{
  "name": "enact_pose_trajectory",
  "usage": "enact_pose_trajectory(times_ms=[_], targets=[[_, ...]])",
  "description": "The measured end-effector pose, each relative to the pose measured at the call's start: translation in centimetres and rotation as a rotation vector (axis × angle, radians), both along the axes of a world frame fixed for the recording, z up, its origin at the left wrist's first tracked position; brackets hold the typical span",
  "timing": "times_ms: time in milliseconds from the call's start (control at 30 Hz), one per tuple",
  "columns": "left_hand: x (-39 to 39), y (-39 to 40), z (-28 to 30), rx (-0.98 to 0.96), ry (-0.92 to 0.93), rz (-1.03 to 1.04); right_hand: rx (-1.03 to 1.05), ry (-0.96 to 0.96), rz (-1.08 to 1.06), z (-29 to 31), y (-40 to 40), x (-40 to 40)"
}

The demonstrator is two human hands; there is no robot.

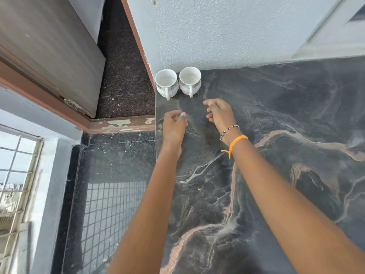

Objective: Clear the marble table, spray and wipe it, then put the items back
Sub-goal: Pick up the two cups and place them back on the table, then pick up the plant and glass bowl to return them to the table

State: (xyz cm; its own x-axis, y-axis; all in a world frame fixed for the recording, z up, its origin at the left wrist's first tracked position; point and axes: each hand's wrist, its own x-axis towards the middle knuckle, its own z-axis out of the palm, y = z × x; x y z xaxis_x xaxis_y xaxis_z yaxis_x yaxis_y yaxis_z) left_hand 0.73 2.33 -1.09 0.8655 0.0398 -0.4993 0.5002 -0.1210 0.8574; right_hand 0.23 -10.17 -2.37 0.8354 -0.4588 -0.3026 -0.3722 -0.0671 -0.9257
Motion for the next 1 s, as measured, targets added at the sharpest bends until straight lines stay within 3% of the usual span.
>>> enact_pose_trajectory(times_ms=[367, 733, 1000], targets=[[-15.9, -14.4, 3.2, -0.119, -0.001, -0.253, 0.193, -0.077, -0.162, 4.1, -13.0, -19.2], [-34.1, -36.5, 5.4, -0.185, -0.010, -0.678, 0.126, -0.116, -0.501, 7.6, -32.7, -41.4], [-40.8, -49.2, 5.4, -0.188, -0.020, -0.922, 0.115, -0.118, -0.726, 6.7, -43.3, -50.2]])
